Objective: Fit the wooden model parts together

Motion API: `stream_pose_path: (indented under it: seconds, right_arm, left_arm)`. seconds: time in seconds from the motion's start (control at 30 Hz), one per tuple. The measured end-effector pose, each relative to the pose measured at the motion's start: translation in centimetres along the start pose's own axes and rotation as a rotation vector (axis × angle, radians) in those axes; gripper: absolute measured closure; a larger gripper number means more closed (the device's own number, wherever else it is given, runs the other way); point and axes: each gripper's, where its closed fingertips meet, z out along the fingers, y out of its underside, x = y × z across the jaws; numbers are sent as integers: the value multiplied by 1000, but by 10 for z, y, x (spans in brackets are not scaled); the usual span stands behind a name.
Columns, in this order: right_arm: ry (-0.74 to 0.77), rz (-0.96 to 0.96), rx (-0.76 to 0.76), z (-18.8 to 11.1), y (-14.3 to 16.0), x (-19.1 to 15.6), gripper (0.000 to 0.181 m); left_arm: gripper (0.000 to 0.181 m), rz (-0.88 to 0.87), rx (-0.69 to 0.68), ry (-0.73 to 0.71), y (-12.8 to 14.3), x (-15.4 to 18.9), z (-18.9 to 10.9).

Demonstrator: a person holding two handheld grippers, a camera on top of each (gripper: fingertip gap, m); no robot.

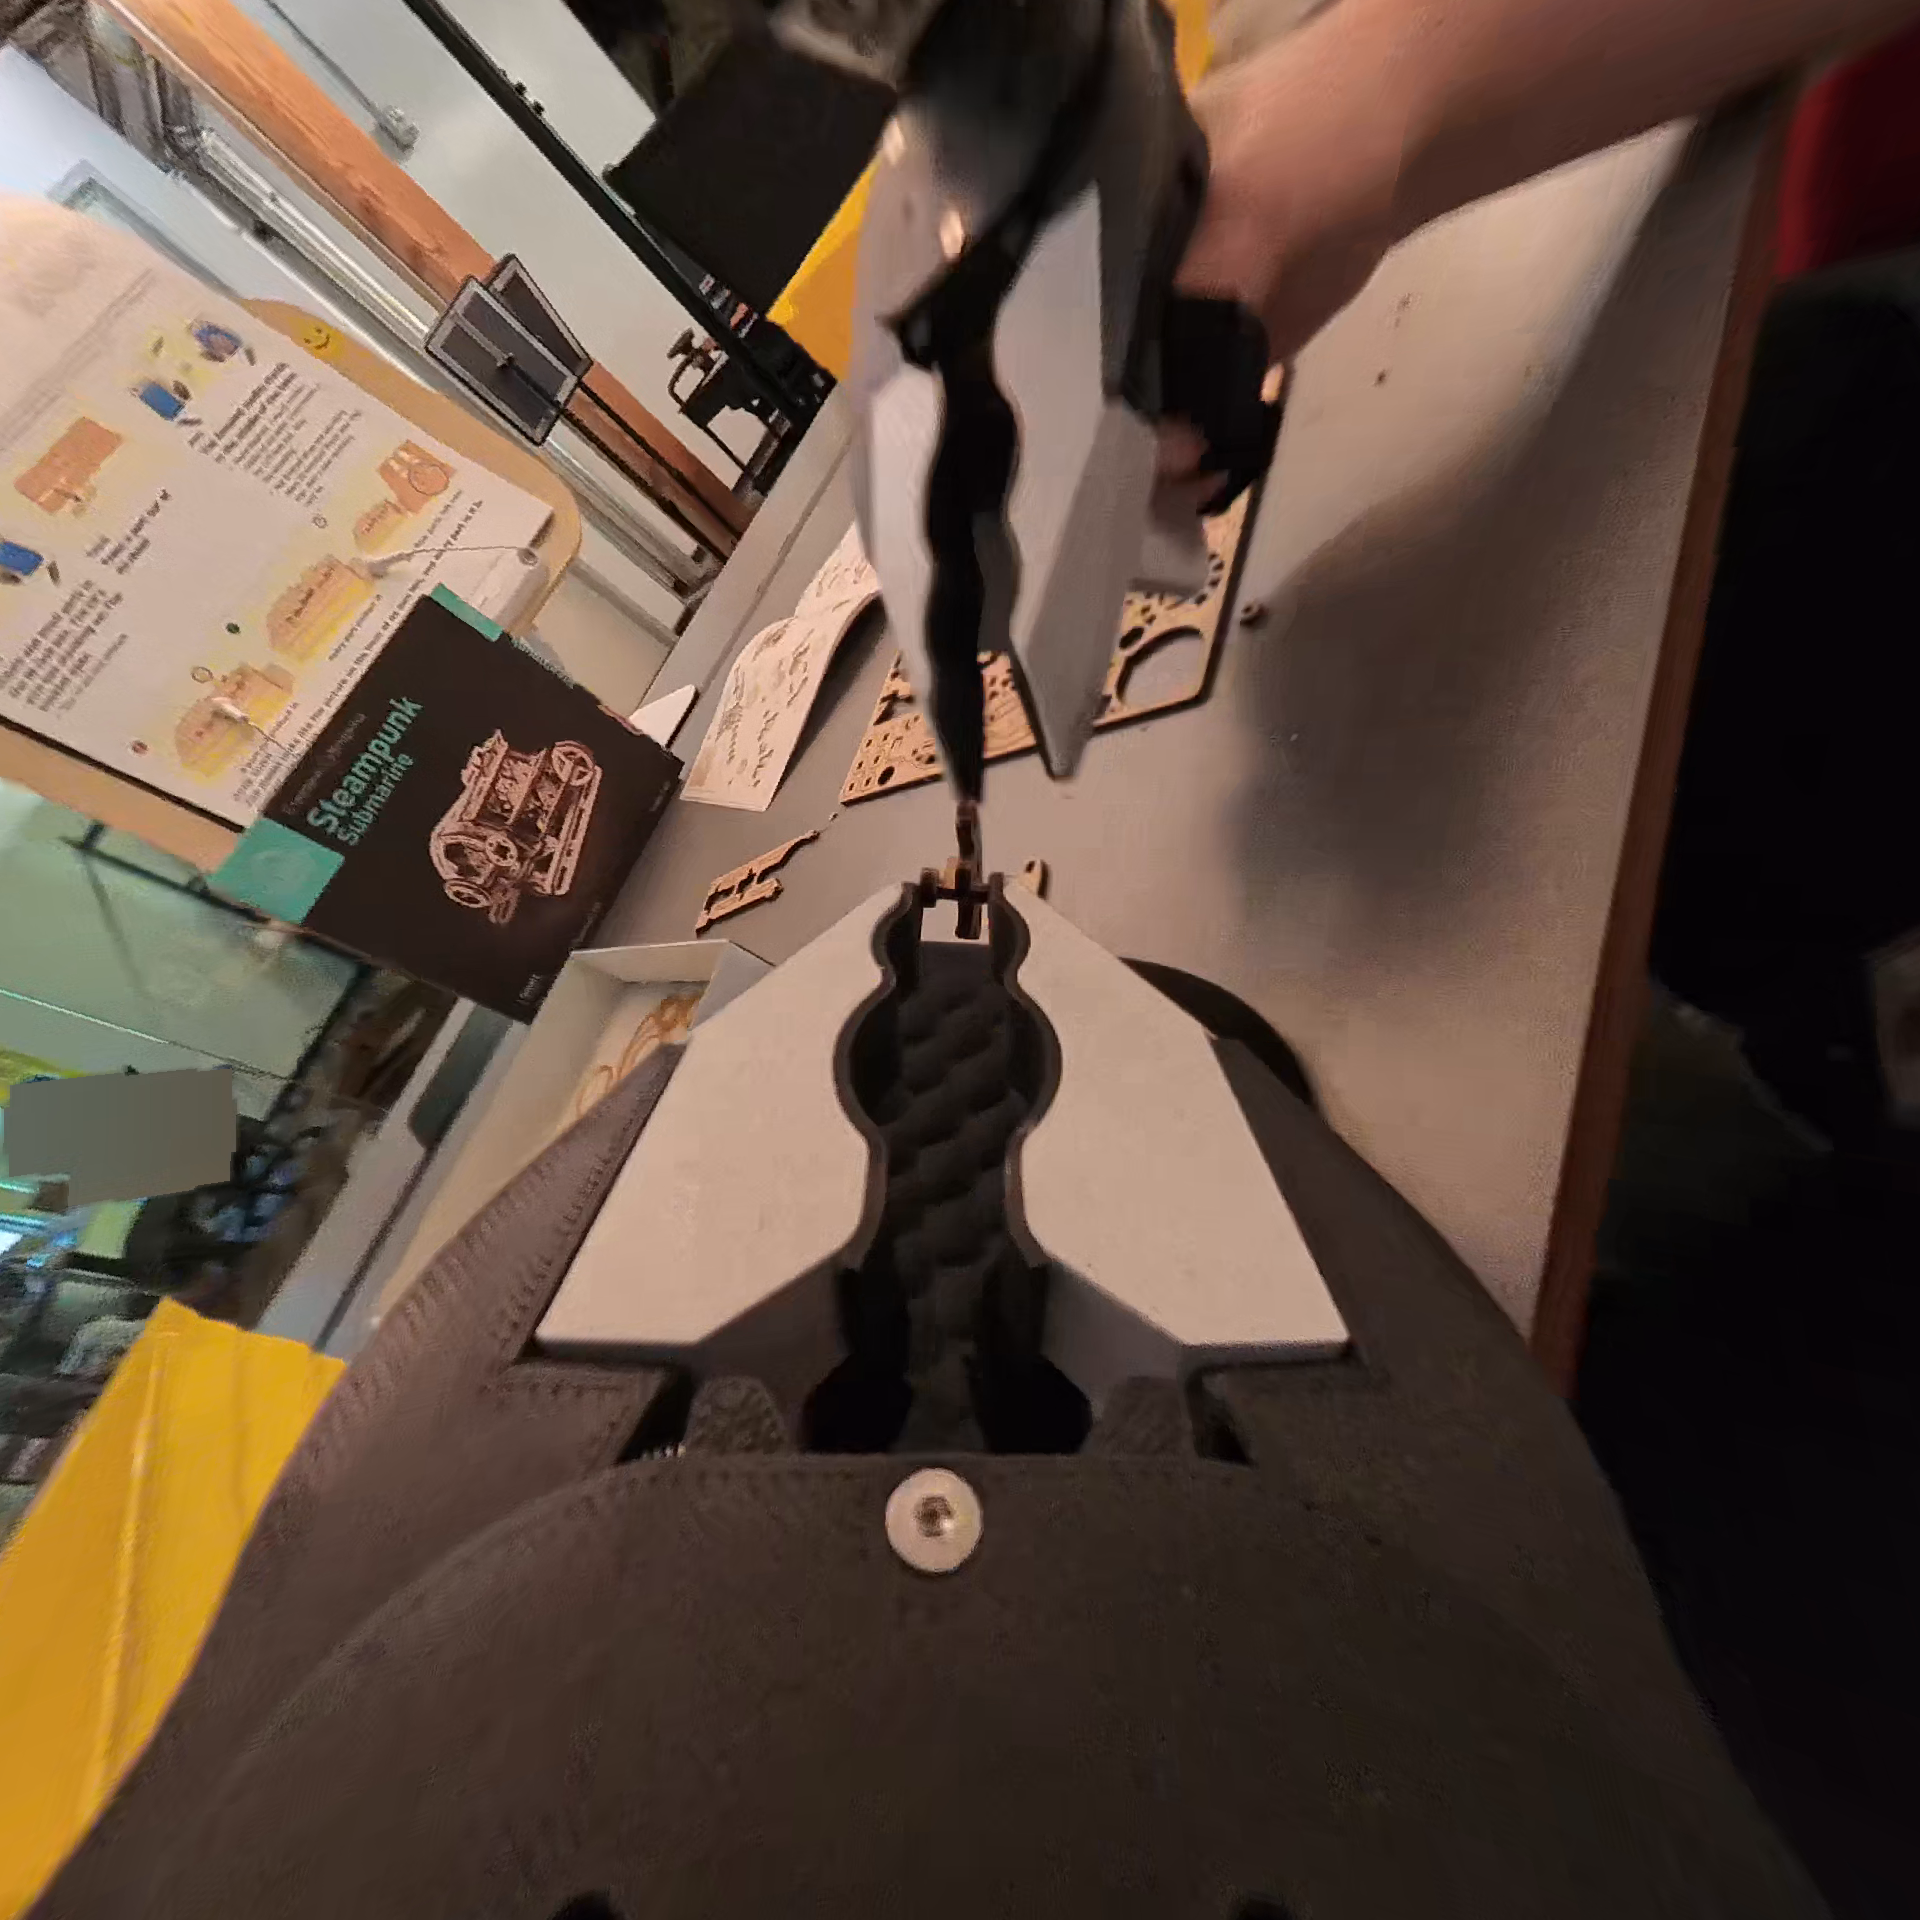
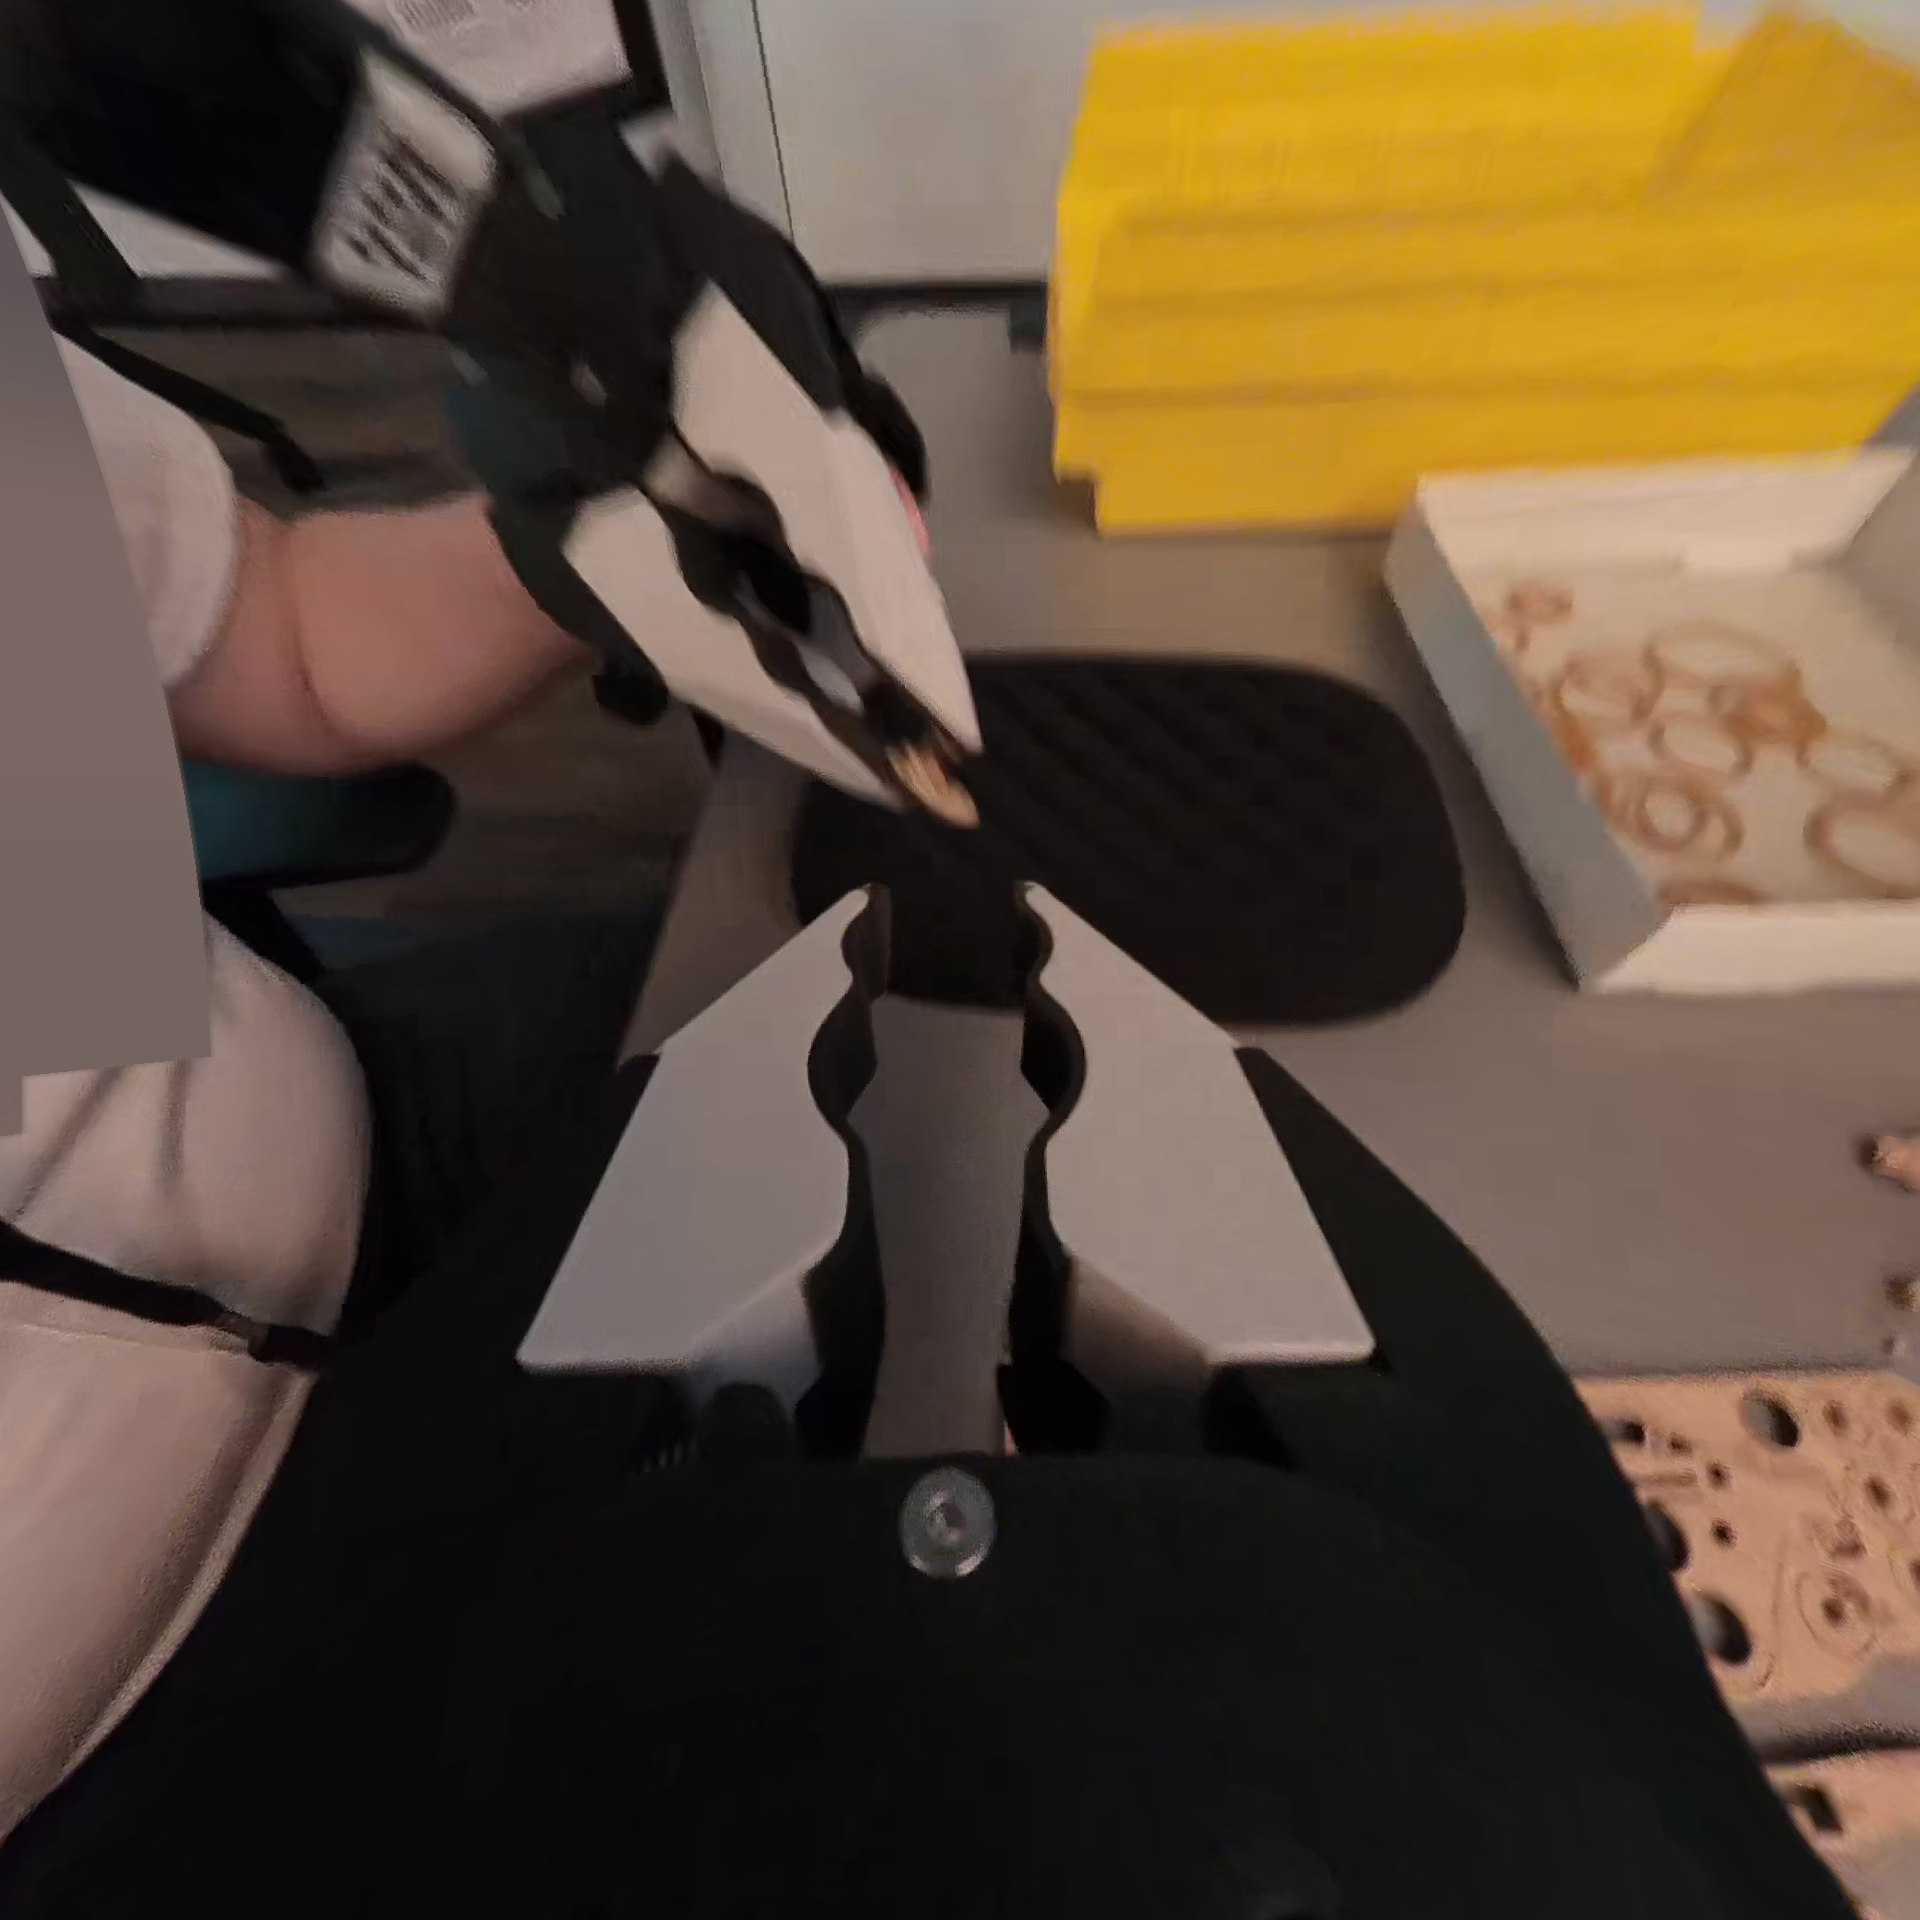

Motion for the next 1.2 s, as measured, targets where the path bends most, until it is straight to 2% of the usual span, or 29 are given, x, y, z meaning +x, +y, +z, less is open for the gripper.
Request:
stream_pose_path:
  seconds: [0.1,0.23,0.4,0.6,0.77,0.87,1.0,1.1,1.2]
  right_arm:
    - [45,-195,79,-7,-27,-15,166]
    - [126,-396,-29,-1,-19,-15,177]
    - [165,-464,-58,4,-12,-10,178]
    - [205,-530,-80,-8,-11,-9,173]
    - [223,-549,-81,-12,-9,-8,181]
    - [202,-402,-31,-15,-11,-5,181]
    - [86,118,200,-31,-22,10,181]
    - [-100,479,420,-51,-34,16,181]
    - [-148,602,481,-57,-31,24,181]
  left_arm:
    - [170,88,-52,-1,4,2,9]
    - [169,170,-87,-7,2,2,14]
    - [169,184,-85,22,-9,5,17]
    - [170,159,-77,42,-16,4,17]
    - [170,141,-72,77,-23,6,19]
    - [169,60,-50,93,-26,3,21]
    - [157,-158,-11,103,-26,-10,17]
    - [162,-374,29,149,-23,-13,15]
    - [169,-553,92,192,-27,-13,17]
